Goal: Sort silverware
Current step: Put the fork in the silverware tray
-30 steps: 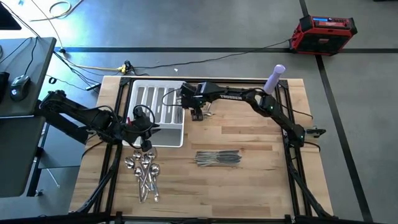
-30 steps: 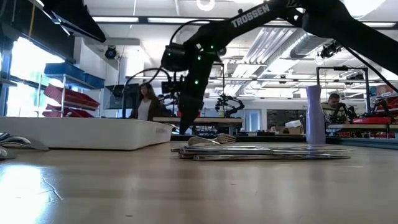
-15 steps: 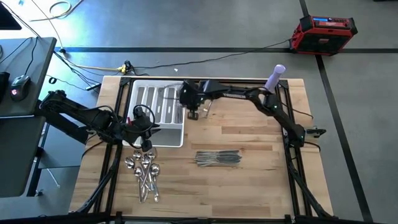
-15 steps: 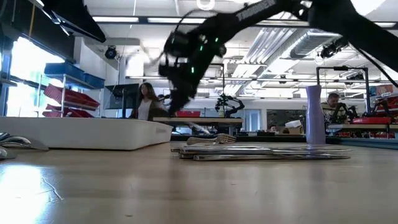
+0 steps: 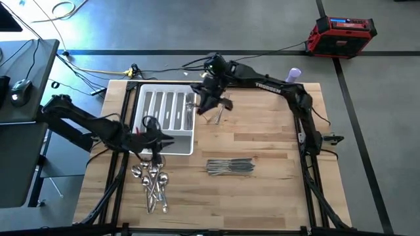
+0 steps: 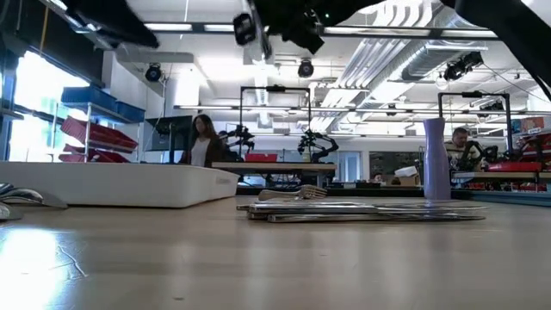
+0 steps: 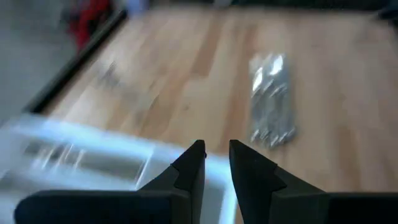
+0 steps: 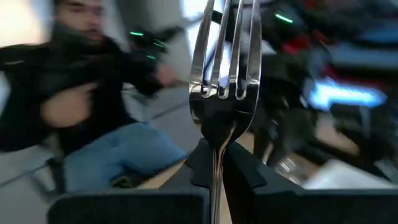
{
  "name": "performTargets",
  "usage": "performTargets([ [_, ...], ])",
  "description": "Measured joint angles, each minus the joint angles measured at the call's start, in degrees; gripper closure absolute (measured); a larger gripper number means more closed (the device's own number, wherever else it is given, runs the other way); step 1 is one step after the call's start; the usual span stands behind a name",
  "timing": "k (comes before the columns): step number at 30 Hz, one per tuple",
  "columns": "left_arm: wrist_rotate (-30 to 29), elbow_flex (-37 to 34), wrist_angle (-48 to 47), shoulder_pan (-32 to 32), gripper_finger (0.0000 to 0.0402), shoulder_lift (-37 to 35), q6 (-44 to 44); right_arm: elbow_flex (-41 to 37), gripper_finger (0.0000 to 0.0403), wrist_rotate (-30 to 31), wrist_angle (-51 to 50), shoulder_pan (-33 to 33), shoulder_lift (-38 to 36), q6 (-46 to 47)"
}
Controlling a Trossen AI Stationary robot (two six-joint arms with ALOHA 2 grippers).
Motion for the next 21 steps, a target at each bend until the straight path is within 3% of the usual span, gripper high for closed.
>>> performTargets([
  [4,4.0,-7.7,28.7,3.1,0.0343,0.2,14.4,0.0,0.0402,-6.1,1.1,6.5,0.0,-6.7],
  [7,9.0,-10.7,40.6,6.5,0.0343,0.2,17.6,0.0,0.0403,-6.3,1.6,9.6,0.0,-10.4],
  [14,30.2,-11.5,50.0,14.1,0.0307,3.3,11.0,0.0,0.0403,-0.8,4.1,14.2,0.1,-11.3],
  [21,32.4,-10.8,55.9,14.8,0.0235,14.0,8.6,0.0,0.0403,9.5,8.2,15.5,0.1,-10.7],
])
